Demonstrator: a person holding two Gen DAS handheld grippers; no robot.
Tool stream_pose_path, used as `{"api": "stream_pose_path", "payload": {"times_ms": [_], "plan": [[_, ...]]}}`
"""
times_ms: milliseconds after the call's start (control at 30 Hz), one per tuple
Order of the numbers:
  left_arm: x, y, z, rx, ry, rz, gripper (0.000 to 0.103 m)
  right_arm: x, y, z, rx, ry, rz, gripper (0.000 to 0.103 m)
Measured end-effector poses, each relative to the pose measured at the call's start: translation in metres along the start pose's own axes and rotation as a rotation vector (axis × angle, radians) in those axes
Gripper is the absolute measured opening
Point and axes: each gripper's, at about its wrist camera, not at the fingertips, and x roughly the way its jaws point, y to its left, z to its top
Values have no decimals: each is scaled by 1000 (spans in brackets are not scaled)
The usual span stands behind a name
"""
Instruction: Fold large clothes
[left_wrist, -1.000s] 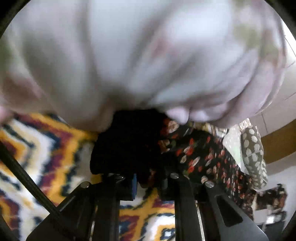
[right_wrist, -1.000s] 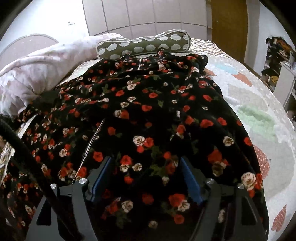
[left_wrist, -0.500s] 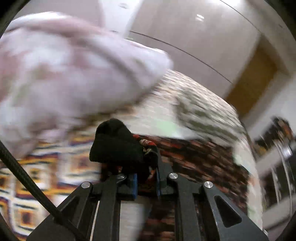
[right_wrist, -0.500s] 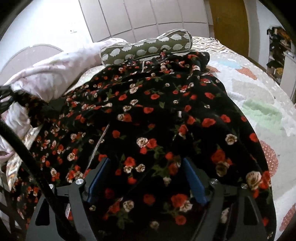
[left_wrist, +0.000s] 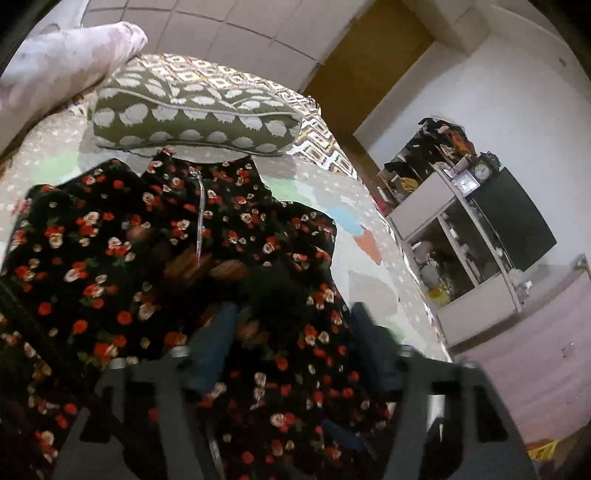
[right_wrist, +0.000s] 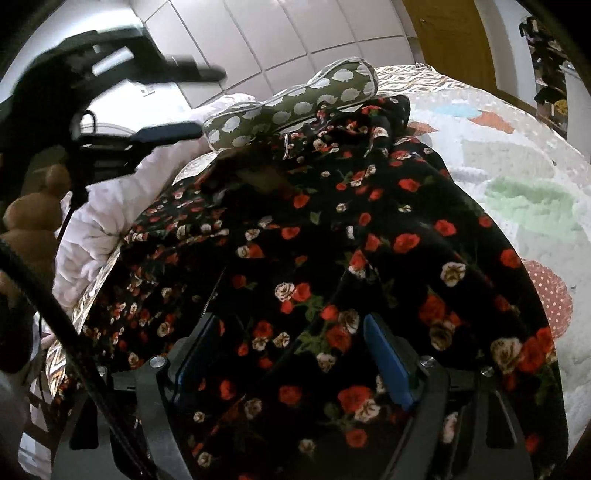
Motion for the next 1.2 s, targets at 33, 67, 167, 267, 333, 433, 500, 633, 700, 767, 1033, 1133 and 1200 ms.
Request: {"api": "stream_pose_path", "payload": {"times_ms": [33, 67, 167, 267, 333, 433, 500, 633, 700, 767, 1033, 1133, 1200], "plan": [[-7, 1, -3, 4, -3, 1, 66, 0, 0, 0, 0, 0, 0, 84], [-16, 1, -6, 2, -3, 1, 67, 0, 0, 0, 0, 0, 0, 83], [-48, 16, -11, -26, -19, 37, 69, 0, 0, 0, -1, 1, -1, 83], [-76, 41, -24, -51, -57, 128, 71, 0, 0, 0, -3, 2, -5, 83], [-99, 61, -38, -64, -87, 191, 71, 1, 0, 0, -7, 6, -9, 84], [-130, 94, -63, -97, -116, 284, 71, 3, 1, 2, -17, 24, -12, 85], [-153, 115, -84, -110, -129, 337, 71, -1, 5, 8, -28, 58, -41, 82], [-182, 148, -120, -128, -154, 431, 71, -38, 14, 34, -21, -37, -19, 81], [-185, 159, -135, -142, -152, 466, 71, -36, 14, 54, -5, -48, -13, 81], [-187, 166, -148, -156, -148, 477, 71, -17, 6, 74, 39, -19, -14, 80], [-193, 193, -177, -219, -142, 443, 72, 67, -53, 115, 443, 61, 71, 60], [-190, 199, -179, -229, -132, 454, 72, 82, -55, 123, 434, 106, 51, 13], [-189, 200, -179, -238, -132, 450, 72, 80, -55, 127, 422, 99, 95, 7]]}}
